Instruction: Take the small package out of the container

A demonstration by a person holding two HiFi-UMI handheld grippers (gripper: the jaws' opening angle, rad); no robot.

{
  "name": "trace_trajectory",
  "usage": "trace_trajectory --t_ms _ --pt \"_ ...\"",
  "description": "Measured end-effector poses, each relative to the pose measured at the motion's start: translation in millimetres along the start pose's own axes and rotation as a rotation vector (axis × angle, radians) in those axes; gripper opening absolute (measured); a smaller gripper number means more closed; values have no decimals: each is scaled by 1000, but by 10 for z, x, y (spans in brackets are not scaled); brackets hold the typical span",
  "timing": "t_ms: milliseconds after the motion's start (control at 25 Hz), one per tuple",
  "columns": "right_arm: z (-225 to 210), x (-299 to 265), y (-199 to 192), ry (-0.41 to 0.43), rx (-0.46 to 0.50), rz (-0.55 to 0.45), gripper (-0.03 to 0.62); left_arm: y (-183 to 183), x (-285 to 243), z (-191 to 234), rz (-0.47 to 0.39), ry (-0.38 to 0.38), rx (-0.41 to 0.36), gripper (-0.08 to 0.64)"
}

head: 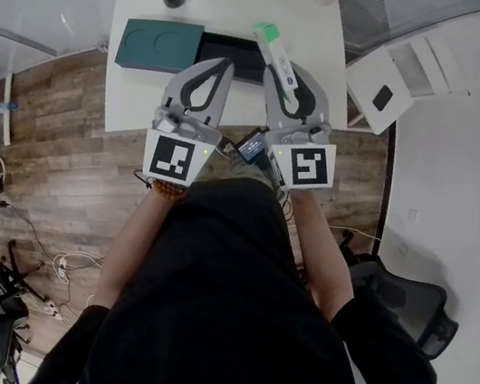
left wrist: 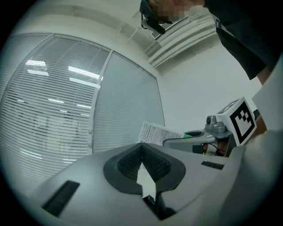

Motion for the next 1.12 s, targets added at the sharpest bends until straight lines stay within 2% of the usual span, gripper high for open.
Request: trace_trajectory --t_ms 280,920,1120 --pt "-10 8 -32 6 17 15 89 -11 7 -15 7 0 -4 2" --pt "-30 -10 -124 31 -2 28 84 -41 24 -19 18 27 3 2" --pt "-42 -17 -167 55 -20 60 84 -66 25 -38 30 41 -1 2"
Point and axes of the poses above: the fingertips, and each gripper's own axes: x backward along the fingers, z to its left, y out of its top, the point moved 4 cm from there along x, backward along the fingers, and after that the axes turned 9 degrees about y, right-handed, at the moved point
